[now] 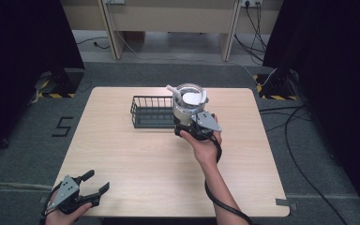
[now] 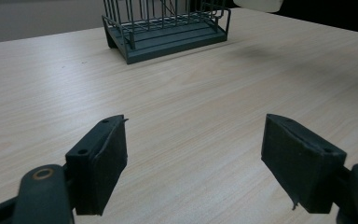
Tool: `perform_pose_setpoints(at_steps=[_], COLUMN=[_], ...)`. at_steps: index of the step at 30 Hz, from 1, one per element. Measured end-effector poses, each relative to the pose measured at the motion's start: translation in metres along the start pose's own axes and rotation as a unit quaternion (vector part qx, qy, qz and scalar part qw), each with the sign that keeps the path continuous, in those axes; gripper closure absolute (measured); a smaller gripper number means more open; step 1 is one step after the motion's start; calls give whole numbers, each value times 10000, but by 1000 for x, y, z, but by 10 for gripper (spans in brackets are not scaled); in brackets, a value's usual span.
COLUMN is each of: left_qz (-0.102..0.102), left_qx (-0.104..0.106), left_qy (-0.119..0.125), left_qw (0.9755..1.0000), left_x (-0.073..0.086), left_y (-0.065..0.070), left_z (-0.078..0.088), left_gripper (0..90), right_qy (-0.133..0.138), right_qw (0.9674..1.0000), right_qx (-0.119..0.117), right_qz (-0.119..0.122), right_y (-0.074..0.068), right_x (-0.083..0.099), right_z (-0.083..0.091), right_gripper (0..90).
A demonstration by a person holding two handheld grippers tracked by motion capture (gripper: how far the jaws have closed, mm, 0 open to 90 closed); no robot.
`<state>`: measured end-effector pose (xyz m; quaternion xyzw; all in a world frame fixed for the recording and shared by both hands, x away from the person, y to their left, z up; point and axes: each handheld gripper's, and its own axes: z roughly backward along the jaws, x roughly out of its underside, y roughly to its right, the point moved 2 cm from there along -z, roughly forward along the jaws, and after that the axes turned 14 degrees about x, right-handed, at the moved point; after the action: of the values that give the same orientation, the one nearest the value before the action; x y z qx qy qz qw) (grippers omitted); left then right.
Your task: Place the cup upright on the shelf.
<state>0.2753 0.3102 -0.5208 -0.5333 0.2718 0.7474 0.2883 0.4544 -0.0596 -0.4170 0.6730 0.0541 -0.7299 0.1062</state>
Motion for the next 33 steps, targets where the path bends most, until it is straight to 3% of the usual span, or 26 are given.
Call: perform_pose_setpoints(at_steps=[33], left_qz=[51], left_qx=[-32], left_qy=[20], left_qw=[10000], left_x=[1], left_y=[-2], left_z=[1], left_gripper=[220], right_qy=[70], right_qw=[10000], right_qx=[-16], right_qz=[-36], right_y=[-11], right_x=[-37], right_z=[-43], right_gripper=[96])
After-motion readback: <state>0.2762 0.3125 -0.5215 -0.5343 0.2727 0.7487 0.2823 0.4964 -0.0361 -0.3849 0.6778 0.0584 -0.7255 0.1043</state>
